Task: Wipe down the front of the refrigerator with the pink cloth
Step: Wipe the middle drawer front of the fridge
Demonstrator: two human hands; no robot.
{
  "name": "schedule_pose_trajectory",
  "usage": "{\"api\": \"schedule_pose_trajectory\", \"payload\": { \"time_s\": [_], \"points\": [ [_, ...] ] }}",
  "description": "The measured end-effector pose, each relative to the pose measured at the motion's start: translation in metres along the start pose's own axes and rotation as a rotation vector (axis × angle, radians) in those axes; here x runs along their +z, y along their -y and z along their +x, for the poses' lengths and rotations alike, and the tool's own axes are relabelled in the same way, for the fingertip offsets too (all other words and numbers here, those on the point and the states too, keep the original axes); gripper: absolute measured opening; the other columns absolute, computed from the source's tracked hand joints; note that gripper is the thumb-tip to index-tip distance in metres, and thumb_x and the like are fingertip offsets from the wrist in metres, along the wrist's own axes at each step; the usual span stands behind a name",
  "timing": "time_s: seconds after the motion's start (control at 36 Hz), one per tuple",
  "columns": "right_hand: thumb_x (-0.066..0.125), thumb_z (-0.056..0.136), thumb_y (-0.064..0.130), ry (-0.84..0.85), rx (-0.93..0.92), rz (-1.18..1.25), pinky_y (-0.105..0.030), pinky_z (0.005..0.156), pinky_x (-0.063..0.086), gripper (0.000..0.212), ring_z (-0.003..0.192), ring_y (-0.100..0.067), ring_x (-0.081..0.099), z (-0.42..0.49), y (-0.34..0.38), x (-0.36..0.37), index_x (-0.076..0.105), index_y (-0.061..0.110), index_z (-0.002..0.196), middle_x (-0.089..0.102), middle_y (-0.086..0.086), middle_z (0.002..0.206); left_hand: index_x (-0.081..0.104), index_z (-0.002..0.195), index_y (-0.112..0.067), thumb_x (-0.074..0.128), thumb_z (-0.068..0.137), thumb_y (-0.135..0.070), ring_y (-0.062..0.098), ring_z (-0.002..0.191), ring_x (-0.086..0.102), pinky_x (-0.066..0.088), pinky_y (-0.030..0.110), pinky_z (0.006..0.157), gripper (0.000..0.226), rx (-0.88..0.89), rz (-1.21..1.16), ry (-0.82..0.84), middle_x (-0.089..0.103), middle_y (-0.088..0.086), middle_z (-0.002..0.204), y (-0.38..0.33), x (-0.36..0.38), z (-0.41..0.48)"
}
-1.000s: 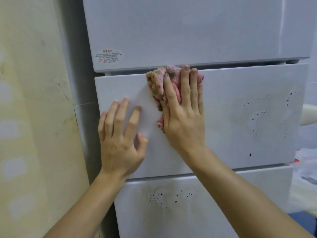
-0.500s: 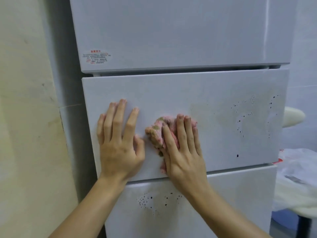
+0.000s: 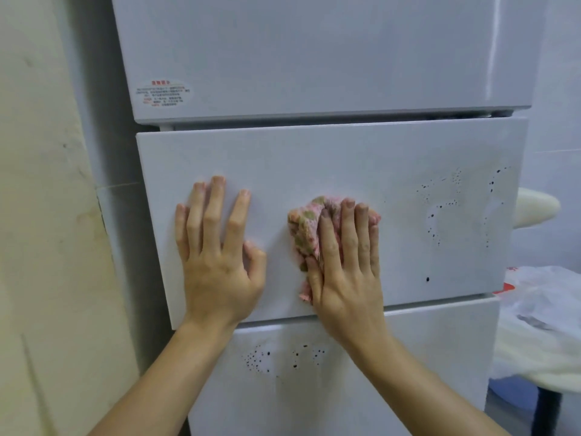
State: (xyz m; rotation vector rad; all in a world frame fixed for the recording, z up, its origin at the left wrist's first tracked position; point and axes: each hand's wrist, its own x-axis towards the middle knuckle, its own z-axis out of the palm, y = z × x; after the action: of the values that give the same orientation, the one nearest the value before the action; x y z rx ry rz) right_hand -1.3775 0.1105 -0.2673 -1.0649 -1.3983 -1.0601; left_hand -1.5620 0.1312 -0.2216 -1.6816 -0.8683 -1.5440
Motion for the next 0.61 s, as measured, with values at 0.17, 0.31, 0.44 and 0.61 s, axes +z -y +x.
{"api": "schedule_pose_trajectory", "payload": {
  "time_s": [0.17,0.31,0.44,0.61],
  "points": [
    [0.051,0.103,0.023,0.096,-0.125,-0.015,-0.053,0.131,0.014,0.063,0.160,-0.038,0.016,-0.028,-0.019,-0.009,0.031,0.009,0.161,0.023,-0.022,0.169,0.050,0.153,-0.008,0.056,0.089,-0.010,0.038,0.159,0.023,0.013,0.058,0.130,0.065,-0.036,-0.007,0.011,0.034,0.018,0.167,-0.004,-0.002,0.000],
    [0.069,0.096,0.023,0.053,-0.124,-0.012,-0.054,0.131,0.011,0.083,0.160,-0.040,0.010,0.021,-0.031,-0.016,0.024,0.006,0.163,0.017,-0.024,0.169,0.051,0.151,-0.008,0.057,0.086,-0.008,0.037,0.158,0.024,0.014,0.057,0.130,0.065,-0.062,-0.009,0.029,0.034,0.018,0.167,-0.009,-0.004,0.002],
    [0.060,0.104,0.022,-0.078,-0.008,0.019,-0.052,0.131,0.006,0.066,0.157,-0.048,0.017,0.104,-0.045,-0.018,0.033,-0.003,0.159,0.022,-0.033,0.166,0.056,0.150,-0.015,0.057,0.088,-0.013,0.039,0.158,0.023,0.013,0.055,0.130,0.062,0.014,0.026,0.049,0.033,0.018,0.167,-0.018,-0.003,0.007],
    [0.039,0.112,0.021,-0.135,0.010,0.077,-0.055,0.130,0.017,0.048,0.155,-0.045,0.026,0.082,-0.042,-0.012,0.043,-0.002,0.154,0.031,-0.028,0.164,0.052,0.152,-0.011,0.057,0.088,-0.018,0.040,0.158,0.024,0.013,0.055,0.130,0.064,0.004,0.001,0.044,0.033,0.020,0.167,-0.023,0.005,0.006]
  ]
}}
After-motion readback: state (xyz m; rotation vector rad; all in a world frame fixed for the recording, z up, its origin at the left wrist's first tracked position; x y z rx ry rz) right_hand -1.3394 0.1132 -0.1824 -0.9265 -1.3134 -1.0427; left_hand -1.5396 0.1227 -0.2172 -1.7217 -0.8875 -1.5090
